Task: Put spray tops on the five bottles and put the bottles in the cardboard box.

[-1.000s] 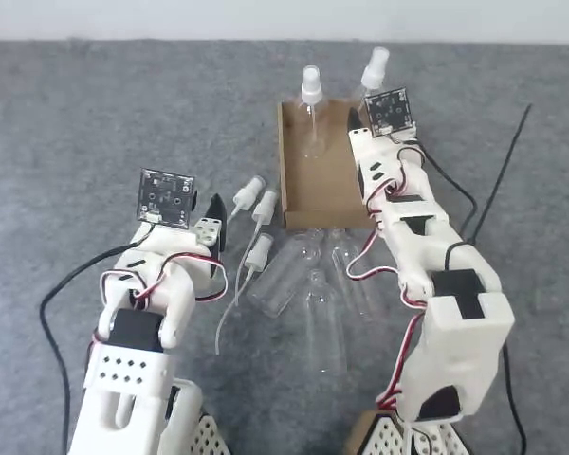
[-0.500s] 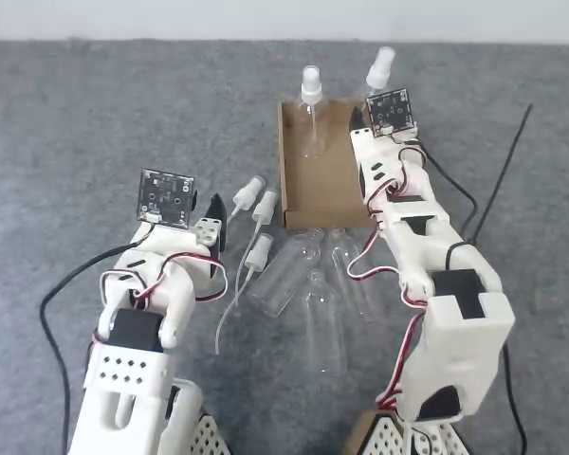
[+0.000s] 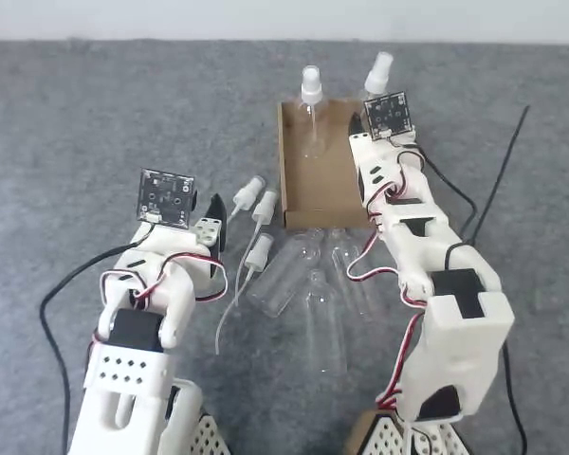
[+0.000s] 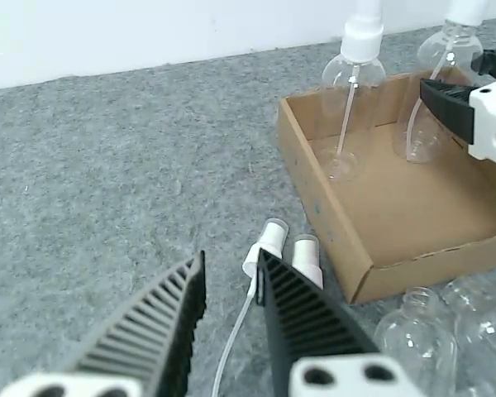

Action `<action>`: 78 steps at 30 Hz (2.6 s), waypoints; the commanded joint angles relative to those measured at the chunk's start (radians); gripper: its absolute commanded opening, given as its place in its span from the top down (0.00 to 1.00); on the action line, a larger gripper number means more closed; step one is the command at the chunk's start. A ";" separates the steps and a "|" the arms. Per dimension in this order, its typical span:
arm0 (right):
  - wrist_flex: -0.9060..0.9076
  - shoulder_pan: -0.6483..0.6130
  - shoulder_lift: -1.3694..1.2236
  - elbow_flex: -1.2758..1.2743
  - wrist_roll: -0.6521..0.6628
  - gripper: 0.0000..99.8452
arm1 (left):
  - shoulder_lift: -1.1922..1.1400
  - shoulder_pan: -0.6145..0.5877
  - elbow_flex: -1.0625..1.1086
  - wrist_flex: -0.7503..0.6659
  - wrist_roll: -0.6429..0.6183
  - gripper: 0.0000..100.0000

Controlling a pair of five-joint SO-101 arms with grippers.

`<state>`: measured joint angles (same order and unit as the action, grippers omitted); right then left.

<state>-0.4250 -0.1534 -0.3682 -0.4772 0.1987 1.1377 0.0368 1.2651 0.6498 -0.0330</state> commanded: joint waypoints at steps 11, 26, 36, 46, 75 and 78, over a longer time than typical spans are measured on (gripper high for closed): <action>-0.025 -0.001 -0.061 0.055 0.014 0.91 | -0.003 -0.005 -0.021 -0.018 0.000 0.91; -0.018 -0.004 -0.061 0.054 0.015 0.80 | -0.003 -0.005 -0.021 -0.018 0.000 0.91; -0.016 -0.004 -0.010 0.051 0.009 0.80 | -0.003 -0.005 -0.021 -0.018 0.000 0.91; 0.053 -0.021 0.050 0.051 0.006 0.80 | -0.003 -0.005 -0.021 -0.018 0.000 0.91; 0.587 -0.019 0.598 -0.141 0.008 0.81 | -0.003 -0.005 -0.022 -0.020 0.000 0.91; 0.789 -0.045 0.733 -0.203 0.006 0.81 | -0.003 -0.005 -0.022 -0.020 0.000 0.91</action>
<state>0.1412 -0.1642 0.1519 -0.6444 0.2002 1.1377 0.0368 1.2651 0.6498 -0.0330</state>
